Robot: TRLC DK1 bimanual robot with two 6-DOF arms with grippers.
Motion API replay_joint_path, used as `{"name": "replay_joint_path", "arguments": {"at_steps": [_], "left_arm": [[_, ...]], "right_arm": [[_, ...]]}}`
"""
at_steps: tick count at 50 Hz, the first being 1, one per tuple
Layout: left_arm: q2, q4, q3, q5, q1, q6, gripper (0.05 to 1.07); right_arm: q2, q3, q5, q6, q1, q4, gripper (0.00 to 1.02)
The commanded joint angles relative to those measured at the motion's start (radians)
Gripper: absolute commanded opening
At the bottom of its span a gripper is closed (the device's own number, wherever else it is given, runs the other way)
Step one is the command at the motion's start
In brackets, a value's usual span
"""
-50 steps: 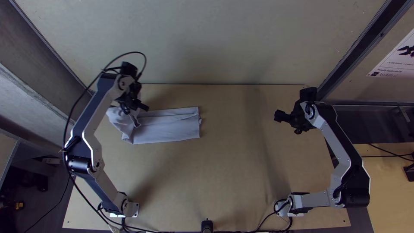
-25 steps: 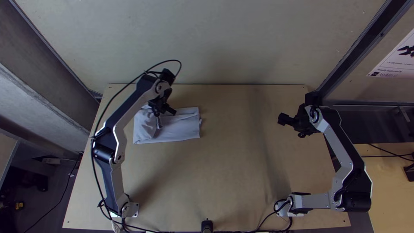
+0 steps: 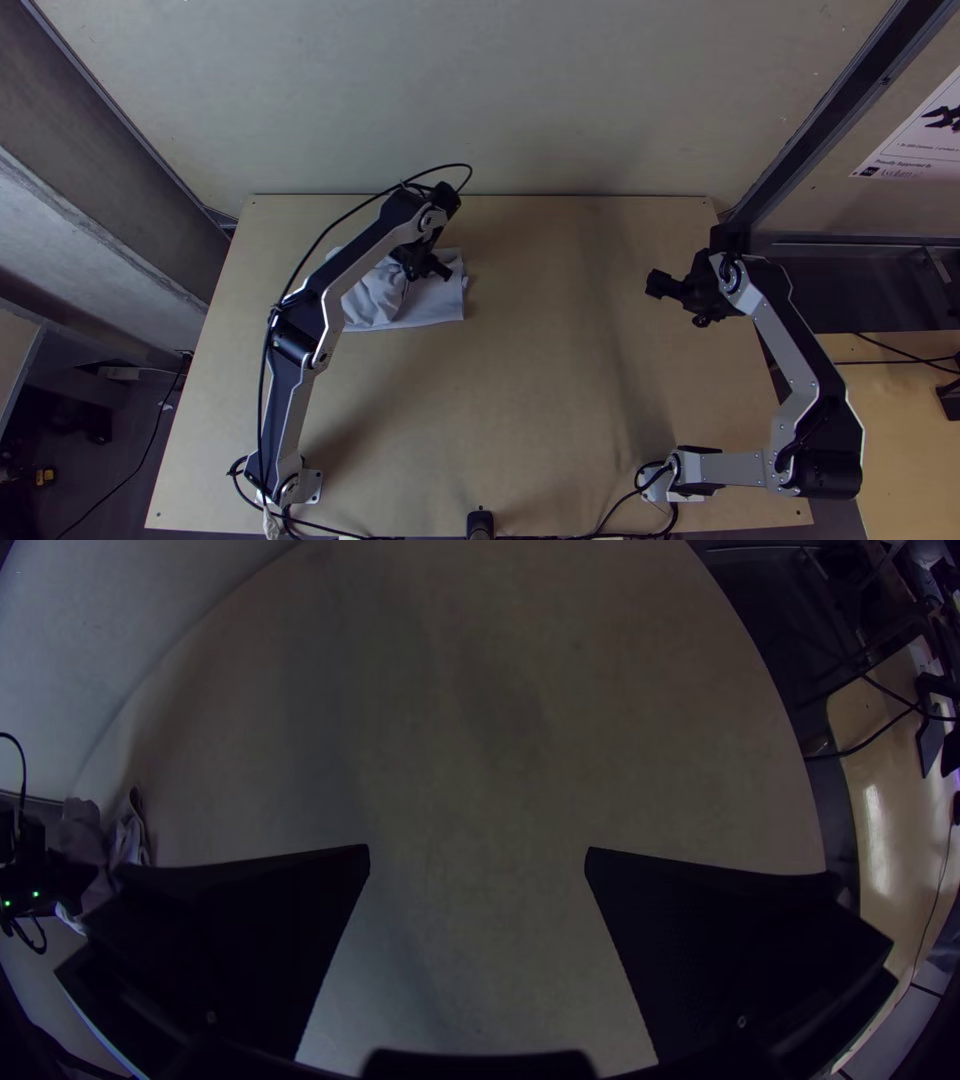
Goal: Fold the t-shirt
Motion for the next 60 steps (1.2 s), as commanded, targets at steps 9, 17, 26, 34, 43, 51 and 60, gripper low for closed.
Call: {"name": "replay_joint_path", "arguments": {"at_steps": [9, 17, 26, 34, 43, 51, 60], "left_arm": [[0.091, 0.154, 0.111, 0.253, -0.08, -0.19, 1.03], [0.099, 0.33, 0.114, 0.572, -0.097, -0.339, 1.03], [0.116, 0.358, 0.126, 0.588, -0.102, -0.363, 1.03], [0.102, 0.323, 0.121, 0.583, -0.1, -0.342, 1.03], [-0.002, 0.316, 0.086, 0.528, -0.053, -0.296, 1.03], [-0.153, 0.315, 0.048, 0.465, 0.023, -0.25, 1.03], [-0.338, 0.298, -0.01, 0.382, 0.118, -0.158, 1.03]], "right_arm": [[-0.051, -0.119, -0.007, -0.01, -0.008, 0.04, 0.99], [-0.073, -0.17, -0.007, -0.013, -0.008, 0.054, 0.99], [-0.077, -0.168, -0.007, -0.025, -0.031, 0.055, 0.99], [-0.08, -0.141, -0.006, -0.036, -0.036, 0.055, 0.99], [-0.12, -0.017, -0.004, -0.048, -0.037, 0.054, 0.99], [-0.142, 0.166, 0.014, -0.089, -0.034, -0.008, 0.99], [-0.168, 0.338, 0.093, -0.172, 0.007, -0.014, 0.99]]}}
